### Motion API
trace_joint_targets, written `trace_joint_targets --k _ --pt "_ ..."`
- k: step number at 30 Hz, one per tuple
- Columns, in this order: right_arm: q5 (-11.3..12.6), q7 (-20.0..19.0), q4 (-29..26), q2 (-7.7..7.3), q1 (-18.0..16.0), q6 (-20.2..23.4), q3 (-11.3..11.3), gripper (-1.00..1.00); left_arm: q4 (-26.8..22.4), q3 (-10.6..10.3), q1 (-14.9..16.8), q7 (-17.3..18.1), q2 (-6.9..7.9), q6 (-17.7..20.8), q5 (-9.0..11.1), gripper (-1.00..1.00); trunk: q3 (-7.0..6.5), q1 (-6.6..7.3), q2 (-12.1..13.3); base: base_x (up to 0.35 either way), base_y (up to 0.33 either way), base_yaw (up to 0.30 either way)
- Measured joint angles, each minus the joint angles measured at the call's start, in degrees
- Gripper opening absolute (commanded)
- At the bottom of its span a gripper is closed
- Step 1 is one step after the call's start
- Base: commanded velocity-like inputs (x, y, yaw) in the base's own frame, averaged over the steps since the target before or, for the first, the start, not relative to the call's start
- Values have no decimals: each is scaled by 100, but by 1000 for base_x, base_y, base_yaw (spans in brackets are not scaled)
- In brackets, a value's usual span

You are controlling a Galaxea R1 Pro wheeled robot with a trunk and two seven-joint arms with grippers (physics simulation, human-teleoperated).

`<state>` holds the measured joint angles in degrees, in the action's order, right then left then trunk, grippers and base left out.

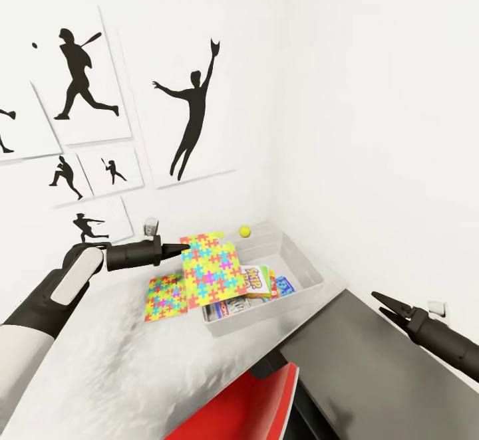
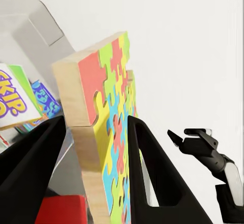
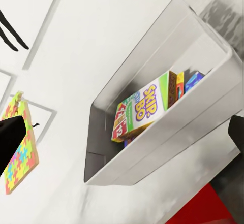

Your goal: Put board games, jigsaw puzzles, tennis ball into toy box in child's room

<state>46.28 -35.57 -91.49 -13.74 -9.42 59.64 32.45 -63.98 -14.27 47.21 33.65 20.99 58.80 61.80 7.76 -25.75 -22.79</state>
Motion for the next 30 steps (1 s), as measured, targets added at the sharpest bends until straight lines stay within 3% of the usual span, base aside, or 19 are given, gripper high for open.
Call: trace_joint_targets --k 6,9,12,16,19,22,25,30 --pt "5 -18 0 -9 5 4 141 100 20 172 17 -623 -328 -2 23 -100 0 0 0 0 0 0" --pt "9 -169 0 6 8 7 345 100 126 460 39 -1361 -680 -4 50 -100 0 0 0 0 0 0" --pt "9 -367 0 10 8 9 414 100 326 674 128 -1860 -992 -8 78 -100 0 0 0 0 0 0" --pt "2 -490 0 5 8 9 444 100 952 1041 393 -2637 -1494 -229 74 -100 0 0 0 0 0 0" --pt "-1 -518 0 0 8 10 453 100 1302 1115 479 -2959 -1791 -769 68 -100 0 0 0 0 0 0" --pt "0 -525 0 -13 8 10 471 100 1540 1117 509 -3233 -2078 -998 13 -100 0 0 0 0 0 0" --pt "5 -526 -1 -3 8 10 561 100 1648 1107 519 -3449 -2209 -1058 -24 -100 0 0 0 0 0 0" --pt "7 -530 -1 2 8 10 598 100 1808 1090 612 -3532 -2249 -1054 -39 -100 0 0 0 0 0 0"
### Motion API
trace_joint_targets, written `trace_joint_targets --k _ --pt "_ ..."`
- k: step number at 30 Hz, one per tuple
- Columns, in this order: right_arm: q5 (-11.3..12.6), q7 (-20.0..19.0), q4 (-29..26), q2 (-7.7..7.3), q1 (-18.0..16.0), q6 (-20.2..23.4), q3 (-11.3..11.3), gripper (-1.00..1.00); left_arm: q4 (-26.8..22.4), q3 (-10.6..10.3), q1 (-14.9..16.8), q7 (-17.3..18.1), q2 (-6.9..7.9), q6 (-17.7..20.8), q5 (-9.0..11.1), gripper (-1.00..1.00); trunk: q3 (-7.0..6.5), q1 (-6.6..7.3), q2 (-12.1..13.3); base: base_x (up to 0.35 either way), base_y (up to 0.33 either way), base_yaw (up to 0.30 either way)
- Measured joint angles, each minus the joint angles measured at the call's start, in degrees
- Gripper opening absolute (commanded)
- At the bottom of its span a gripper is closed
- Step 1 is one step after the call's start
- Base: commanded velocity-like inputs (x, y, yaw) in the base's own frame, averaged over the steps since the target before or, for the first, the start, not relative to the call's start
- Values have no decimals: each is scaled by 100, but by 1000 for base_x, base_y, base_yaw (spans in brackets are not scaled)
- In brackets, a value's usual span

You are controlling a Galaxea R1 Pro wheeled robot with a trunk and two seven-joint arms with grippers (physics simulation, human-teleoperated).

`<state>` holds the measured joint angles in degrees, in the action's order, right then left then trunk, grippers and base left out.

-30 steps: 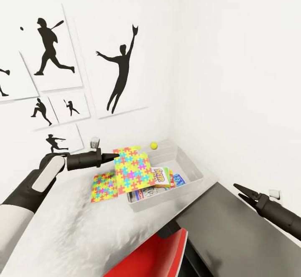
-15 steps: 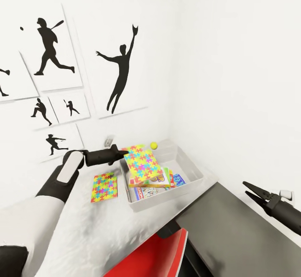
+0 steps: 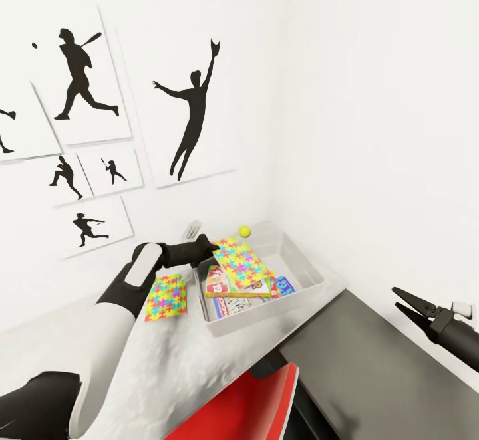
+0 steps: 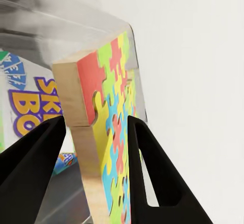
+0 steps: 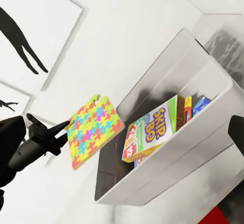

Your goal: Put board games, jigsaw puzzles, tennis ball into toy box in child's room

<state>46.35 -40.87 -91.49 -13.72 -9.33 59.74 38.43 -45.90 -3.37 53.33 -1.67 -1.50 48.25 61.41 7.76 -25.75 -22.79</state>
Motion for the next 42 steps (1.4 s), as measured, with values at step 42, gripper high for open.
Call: trace_joint_targets --k 42 --pt "-11 -332 0 -25 8 -3 8 100 752 -310 631 32 -185 -264 -856 -100 343 0 0 0 0 0"
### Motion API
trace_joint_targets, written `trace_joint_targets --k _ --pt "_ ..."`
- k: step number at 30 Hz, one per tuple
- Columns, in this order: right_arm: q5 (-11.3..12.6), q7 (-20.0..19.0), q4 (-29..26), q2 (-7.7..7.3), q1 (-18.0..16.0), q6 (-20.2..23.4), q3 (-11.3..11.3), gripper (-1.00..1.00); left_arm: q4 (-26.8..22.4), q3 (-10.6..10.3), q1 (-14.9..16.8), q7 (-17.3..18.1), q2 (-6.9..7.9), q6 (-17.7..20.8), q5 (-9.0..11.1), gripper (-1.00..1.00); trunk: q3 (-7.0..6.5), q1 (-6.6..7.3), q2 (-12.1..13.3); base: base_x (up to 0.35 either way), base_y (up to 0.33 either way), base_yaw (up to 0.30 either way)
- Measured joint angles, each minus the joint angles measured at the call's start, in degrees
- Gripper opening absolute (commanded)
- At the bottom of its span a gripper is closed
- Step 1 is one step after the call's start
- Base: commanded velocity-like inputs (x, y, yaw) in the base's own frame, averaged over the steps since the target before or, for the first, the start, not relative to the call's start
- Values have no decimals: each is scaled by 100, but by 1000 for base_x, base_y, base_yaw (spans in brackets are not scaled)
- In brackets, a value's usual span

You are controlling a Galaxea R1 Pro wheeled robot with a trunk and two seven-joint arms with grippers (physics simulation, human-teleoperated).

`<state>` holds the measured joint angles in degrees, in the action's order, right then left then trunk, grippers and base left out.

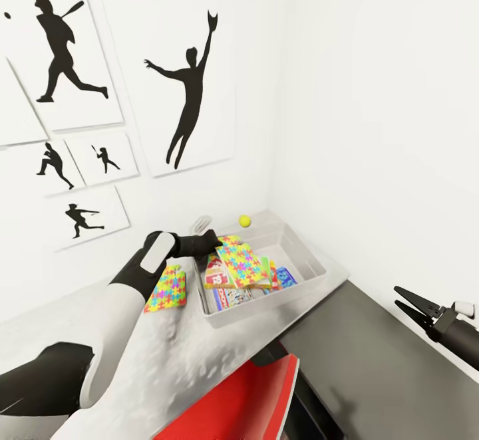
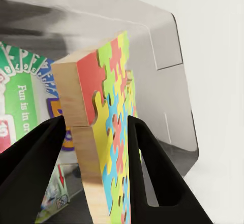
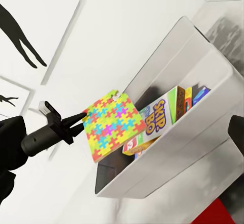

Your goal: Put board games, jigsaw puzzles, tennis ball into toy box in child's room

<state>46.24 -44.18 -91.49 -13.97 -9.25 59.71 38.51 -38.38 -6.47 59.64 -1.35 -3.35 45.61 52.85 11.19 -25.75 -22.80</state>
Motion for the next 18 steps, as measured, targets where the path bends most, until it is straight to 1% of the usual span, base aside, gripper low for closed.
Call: trace_joint_targets --k 3,10,14,18 --pt "0 -3 0 0 0 -1 0 100 0 1 27 0 -17 -62 -68 -100 28 0 0 0 0 0" --pt "0 -9 0 0 0 -1 0 100 13 -7 123 0 -29 -177 -123 -100 94 0 0 0 0 0" --pt "0 -10 0 0 0 -1 3 100 17 -8 139 0 -40 -188 -257 -100 132 0 0 0 0 0" --pt "0 -14 0 2 3 -1 4 100 18 -8 146 0 -42 -190 -319 -100 170 0 0 0 0 0"
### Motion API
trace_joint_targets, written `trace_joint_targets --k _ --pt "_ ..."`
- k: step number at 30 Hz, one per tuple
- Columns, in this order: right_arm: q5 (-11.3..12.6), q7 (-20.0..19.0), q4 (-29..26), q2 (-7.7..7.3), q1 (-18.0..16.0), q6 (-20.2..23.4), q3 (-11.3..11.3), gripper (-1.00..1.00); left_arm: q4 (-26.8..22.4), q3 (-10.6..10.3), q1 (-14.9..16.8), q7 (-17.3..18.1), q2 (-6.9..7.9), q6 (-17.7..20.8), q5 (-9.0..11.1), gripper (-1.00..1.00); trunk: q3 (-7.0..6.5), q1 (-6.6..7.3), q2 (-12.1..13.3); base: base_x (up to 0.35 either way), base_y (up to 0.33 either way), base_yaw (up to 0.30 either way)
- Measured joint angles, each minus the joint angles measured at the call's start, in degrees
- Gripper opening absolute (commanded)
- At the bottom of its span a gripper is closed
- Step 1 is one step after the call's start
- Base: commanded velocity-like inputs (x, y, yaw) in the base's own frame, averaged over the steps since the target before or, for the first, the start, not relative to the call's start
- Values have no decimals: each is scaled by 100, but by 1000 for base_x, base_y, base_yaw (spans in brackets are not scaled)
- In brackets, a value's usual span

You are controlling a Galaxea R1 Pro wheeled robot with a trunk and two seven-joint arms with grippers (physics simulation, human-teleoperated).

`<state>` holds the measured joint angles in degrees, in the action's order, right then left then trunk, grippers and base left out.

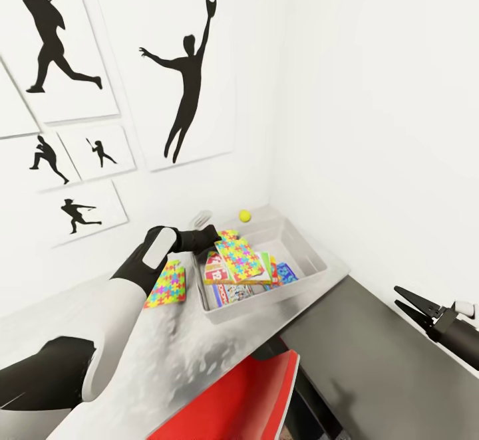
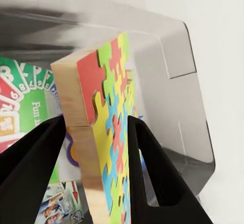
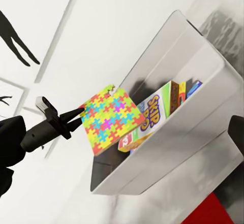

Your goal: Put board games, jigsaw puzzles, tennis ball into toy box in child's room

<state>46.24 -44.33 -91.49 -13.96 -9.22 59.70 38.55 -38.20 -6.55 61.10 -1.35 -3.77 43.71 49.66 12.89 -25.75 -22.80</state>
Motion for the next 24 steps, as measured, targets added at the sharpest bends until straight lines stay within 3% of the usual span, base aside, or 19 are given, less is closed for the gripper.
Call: trace_joint_targets --k 14,24 --pt "-1 -65 0 -2 0 -8 5 100 0 0 20 0 -2 -46 -32 -100 132 0 0 0 0 0" --pt "-1 -67 0 -4 4 -9 57 100 0 0 20 0 7 -165 -161 -100 226 0 0 0 0 0"
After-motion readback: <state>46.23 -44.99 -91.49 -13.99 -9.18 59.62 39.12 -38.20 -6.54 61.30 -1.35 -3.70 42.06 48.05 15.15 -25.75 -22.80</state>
